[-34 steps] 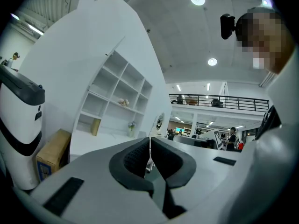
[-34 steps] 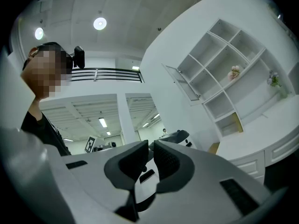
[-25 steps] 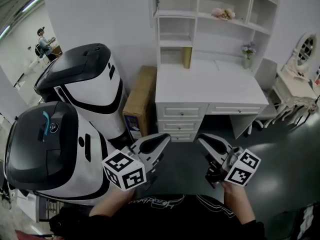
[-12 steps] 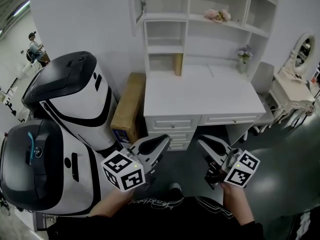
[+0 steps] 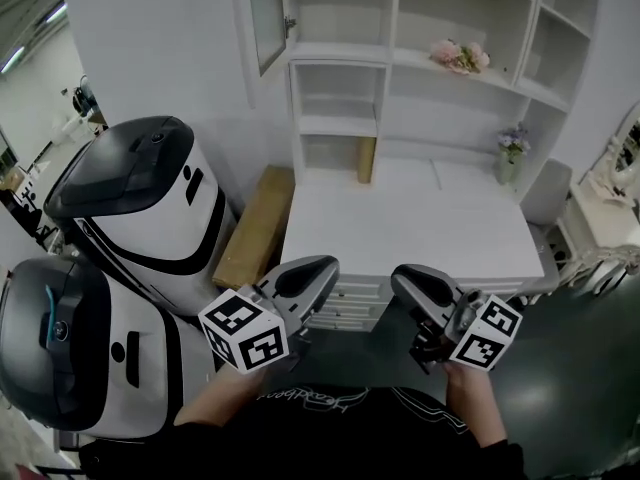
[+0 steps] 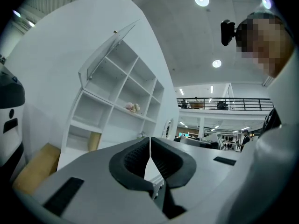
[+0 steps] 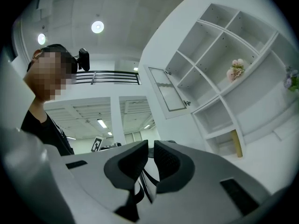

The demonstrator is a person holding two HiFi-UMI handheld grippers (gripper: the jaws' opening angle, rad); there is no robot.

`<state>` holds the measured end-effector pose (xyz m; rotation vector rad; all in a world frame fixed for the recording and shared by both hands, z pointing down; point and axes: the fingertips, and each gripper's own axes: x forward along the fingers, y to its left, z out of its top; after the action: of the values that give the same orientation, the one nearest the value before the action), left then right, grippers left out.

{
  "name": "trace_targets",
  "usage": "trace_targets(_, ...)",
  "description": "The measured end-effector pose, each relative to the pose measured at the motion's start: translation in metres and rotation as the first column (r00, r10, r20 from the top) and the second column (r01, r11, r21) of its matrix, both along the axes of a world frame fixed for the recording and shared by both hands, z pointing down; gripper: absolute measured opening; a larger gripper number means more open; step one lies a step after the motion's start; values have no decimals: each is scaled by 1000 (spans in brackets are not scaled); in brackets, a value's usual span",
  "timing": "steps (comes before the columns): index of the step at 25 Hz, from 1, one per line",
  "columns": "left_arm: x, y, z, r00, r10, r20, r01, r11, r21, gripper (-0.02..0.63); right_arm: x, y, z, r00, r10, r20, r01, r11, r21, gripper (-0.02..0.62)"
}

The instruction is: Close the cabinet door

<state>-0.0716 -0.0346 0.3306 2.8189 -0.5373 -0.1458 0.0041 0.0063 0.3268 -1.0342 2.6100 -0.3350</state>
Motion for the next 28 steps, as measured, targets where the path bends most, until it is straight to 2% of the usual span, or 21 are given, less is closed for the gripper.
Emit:
trace_targets(5,6,-40,-7,997,-76,-8,76,996,52,28,18,-41,0,999,-48,-5,48,999,16,63)
trace_targets(10,-16,-79,-19,987,-157,-22,158,986,47,28,13,-75,4,995,-101,15,100,995,5,63)
trace_targets(15,-37,-119,-37,976,-214,-32,216,972,90,29,0,-108,-1,991,-132,9,132,991,16,63)
trace_targets(25,-74,-212,-88,969,-238,-70,247,955,167,31,-4,-183,-27,995,-99,-4,99,995,18,63)
trace_targets(28,-84,-232,-99,967,-242,-82,253,948,192,49,-6,-198,-32,996,-88,-9,88,996,17,63)
